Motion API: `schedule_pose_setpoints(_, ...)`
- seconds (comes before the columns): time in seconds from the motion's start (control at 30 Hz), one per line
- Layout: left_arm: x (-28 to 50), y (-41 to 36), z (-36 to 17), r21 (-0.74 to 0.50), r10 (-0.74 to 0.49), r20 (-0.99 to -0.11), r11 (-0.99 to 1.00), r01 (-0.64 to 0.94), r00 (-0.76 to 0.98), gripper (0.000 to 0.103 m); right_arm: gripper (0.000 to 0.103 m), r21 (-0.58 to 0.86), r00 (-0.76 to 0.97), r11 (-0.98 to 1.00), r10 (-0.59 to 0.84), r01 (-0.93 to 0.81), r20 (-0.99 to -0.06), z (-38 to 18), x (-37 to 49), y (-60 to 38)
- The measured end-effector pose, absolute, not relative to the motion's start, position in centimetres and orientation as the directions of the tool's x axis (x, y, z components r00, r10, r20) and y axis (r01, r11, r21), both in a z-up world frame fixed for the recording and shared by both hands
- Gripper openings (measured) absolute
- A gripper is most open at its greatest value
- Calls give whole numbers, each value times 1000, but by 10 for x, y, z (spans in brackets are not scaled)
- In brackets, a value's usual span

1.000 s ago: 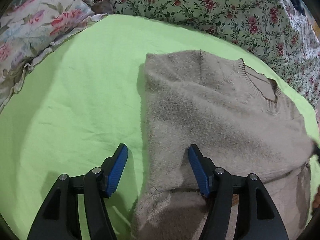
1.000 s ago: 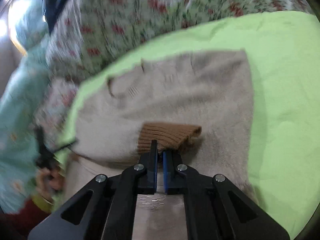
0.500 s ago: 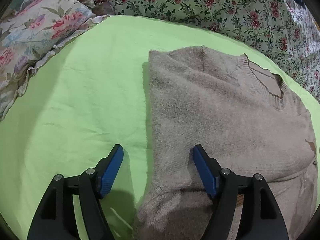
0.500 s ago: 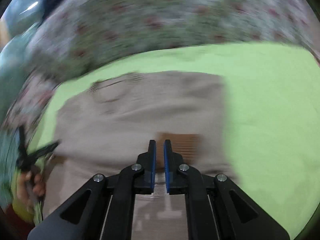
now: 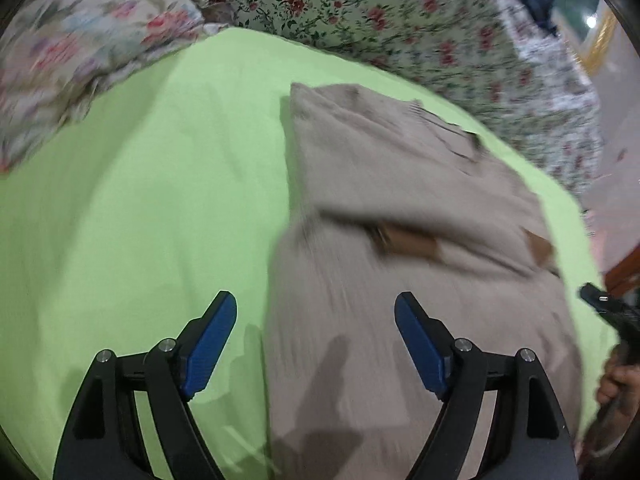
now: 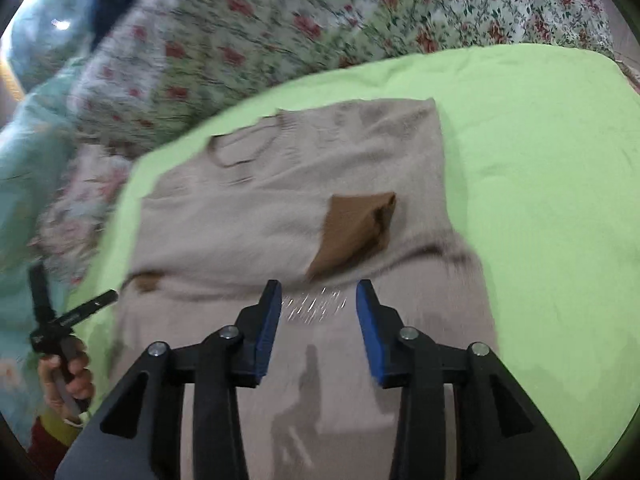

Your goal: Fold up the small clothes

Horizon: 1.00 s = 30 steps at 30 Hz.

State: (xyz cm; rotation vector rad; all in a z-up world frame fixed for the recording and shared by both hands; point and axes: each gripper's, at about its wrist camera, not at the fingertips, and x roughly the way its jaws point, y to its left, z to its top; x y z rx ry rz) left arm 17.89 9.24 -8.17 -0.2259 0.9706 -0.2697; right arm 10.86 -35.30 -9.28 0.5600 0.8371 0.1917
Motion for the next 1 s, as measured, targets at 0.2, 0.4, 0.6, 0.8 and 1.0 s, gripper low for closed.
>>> schedule_pose_setpoints(0.2, 86, 101, -88, -341, -368, -784, 928, 149, 501, 82, 40, 590, 640, 807, 443, 20, -628, -110, 41, -348)
schedule_pose_setpoints(0.4, 20, 95, -101, -383, -415, -788, 909, 166, 454, 82, 41, 659, 656, 752, 485, 24, -578, -119, -14, -348)
schedule_pose_setpoints(0.6, -20, 78, -118, -474, -521, -753, 853, 219, 402, 80, 46, 676, 637, 737, 521, 0, -568, -123, -49, -353)
schedule_pose_setpoints(0.8, -35, 85, -124, -569, -610, -697, 791, 226, 377, 69, 49, 687, 660, 725, 497, 40, -563, -131, -93, -387)
schedule_pose_setpoints(1.0, -29, 97, -127, -610, -647, -681, 760, 223, 342, 56, 49, 702, 605, 708, 528, 75, -596, -154, -121, -401)
